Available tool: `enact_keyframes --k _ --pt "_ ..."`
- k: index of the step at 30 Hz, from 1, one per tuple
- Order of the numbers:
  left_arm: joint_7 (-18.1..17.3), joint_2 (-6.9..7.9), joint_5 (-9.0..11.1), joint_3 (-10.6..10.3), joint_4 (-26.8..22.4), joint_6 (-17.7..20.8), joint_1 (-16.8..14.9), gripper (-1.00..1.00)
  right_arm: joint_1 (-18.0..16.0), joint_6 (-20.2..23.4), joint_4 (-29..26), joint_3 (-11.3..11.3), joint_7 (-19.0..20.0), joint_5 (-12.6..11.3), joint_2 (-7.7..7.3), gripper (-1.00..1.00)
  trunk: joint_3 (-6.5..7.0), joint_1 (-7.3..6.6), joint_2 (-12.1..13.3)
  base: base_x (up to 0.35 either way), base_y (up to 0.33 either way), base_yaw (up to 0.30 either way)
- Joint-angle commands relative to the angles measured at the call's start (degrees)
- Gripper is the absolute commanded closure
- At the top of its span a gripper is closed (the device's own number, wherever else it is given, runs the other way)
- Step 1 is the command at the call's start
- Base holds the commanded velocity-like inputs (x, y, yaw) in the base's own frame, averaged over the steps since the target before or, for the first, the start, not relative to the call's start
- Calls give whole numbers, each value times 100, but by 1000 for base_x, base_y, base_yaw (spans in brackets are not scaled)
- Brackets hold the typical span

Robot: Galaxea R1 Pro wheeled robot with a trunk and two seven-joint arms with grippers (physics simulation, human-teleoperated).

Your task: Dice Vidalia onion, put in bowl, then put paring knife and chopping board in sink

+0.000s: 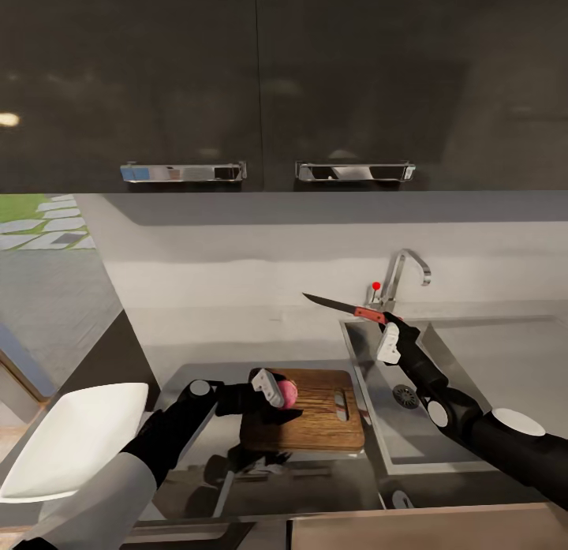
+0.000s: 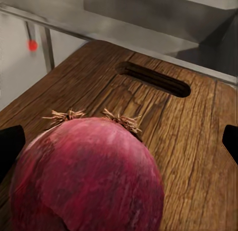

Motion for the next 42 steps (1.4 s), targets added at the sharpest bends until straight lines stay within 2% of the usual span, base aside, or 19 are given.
enact_keyframes --k 1,3,6,9,13,15,16,17,20,25,30,32,36,37,42 --pt "-12 9 1 -8 -10 44 -5 -100 -14 57 -5 28 -27 48 -5 100 -13 4 -13 0 0 0" --pt "-12 37 1 -8 -10 45 -5 -100 -14 57 -5 30 -27 48 -5 100 -13 4 -13 0 0 0" --pt "-12 188 1 0 -6 40 -5 -100 -14 62 -3 83 -32 48 -5 100 -13 4 -13 0 0 0" --pt "-12 329 1 15 -8 36 -5 -100 -14 63 -4 346 -48 48 -5 100 -13 4 -13 0 0 0" --pt "-12 421 1 29 -10 37 -5 -100 -14 64 -4 567 -65 53 -5 100 -13 4 -13 0 0 0" --pt "-12 529 1 33 -10 34 -5 -100 -14 64 -4 619 -69 56 -5 100 -13 4 -13 0 0 0" --pt "-19 672 1 42 -10 30 -5 -100 -14 64 -4 645 -71 57 -5 100 -13 4 -13 0 0 0" --pt "-20 706 1 43 -10 29 -5 -100 -14 64 -5 652 -73 57 -5 100 -13 4 -13 0 0 0" --pt "-21 728 1 44 -10 28 -5 -100 -14 64 -5 710 -78 56 -5 100 -13 4 -13 0 0 0" --pt "-25 737 1 45 -10 28 -5 -100 -14 73 -5 1098 -258 64 -5 100 -13 4 -13 0 0 0" --pt "-26 738 1 39 -10 28 -5 -100 -14 84 -5 1256 -360 66 3 100 -13 4 -13 0 0 0" --pt "-29 734 1 32 -10 28 -5 -100 -14 89 -5 1433 -394 66 80 100 -13 4 -13 0 0 0" --pt "-30 731 1 17 -10 28 -5 -100 -14 91 -5 1569 -402 66 129 100 -13 4 -13 0 0 0" --pt "-51 724 1 6 -10 28 -5 -100 -14 96 -3 1628 -404 70 220 100 -13 4 -13 0 0 0" --pt "-182 714 1 1 -10 28 -5 -100 -14 113 -1 1671 -404 82 372 100 -13 4 -13 0 0 0"
